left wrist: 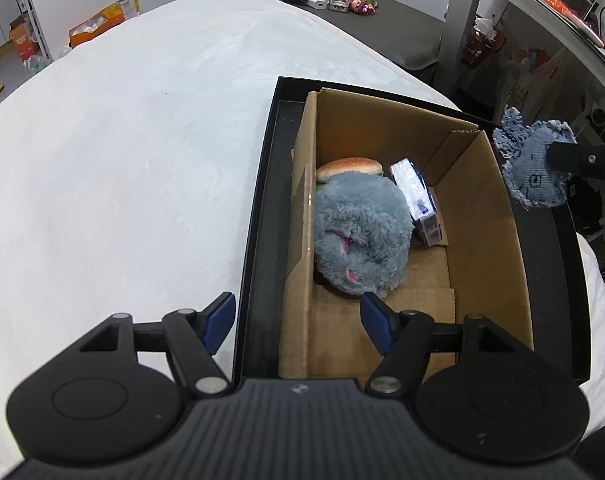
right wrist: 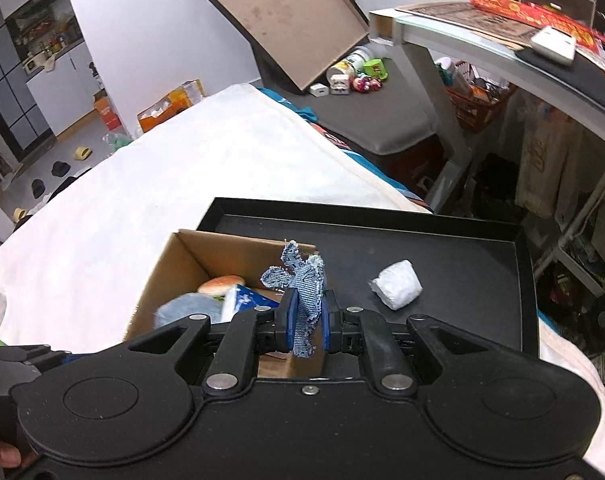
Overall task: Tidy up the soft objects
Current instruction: 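Carry the blue denim plush into the box and open the right gripper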
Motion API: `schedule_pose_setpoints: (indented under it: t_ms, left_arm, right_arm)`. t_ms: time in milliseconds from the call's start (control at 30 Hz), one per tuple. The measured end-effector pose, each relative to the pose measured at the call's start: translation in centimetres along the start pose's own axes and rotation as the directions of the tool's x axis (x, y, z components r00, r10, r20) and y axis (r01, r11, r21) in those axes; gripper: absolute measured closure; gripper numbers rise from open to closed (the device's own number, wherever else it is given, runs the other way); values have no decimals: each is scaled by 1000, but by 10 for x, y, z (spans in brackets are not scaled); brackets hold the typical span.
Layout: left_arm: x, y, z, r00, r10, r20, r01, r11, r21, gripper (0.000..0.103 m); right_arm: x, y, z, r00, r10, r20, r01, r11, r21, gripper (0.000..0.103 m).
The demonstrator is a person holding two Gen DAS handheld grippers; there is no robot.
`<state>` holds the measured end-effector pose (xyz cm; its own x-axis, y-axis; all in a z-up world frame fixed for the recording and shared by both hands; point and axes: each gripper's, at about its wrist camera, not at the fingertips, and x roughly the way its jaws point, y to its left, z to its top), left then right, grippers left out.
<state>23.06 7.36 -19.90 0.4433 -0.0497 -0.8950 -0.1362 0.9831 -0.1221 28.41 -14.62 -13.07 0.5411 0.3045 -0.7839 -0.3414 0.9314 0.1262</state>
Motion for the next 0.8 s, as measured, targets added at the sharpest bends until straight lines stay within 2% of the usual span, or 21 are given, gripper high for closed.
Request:
schedule_pose_setpoints:
  t_ms: [300, 433, 500, 667, 800]
  left_arm:
    - [-4, 11, -6, 999, -33, 9, 33, 999, -10, 36]
    - [-3, 15, -9, 998, -59, 4, 59, 998, -18, 40]
    - [-1, 15, -10, 997, -77, 1, 77, 997, -19, 46]
    - [4, 16, -15, 995, -102, -17, 102, 994, -28, 74]
    - [6, 16, -18, 993, -113, -30, 112, 993, -29, 79]
  right_arm:
    - [0, 24, 2, 1000, 7, -17, -8, 999, -44, 91]
    - [3, 34, 0, 999, 10, -36, -12, 998, -60, 91]
    - [4, 37, -2, 999, 9, -49, -11, 998, -59, 91]
    - [7, 44, -12, 996, 4, -86, -9, 998, -59, 90]
    - [10, 45, -17, 993, 29, -112, -33, 999, -30, 90]
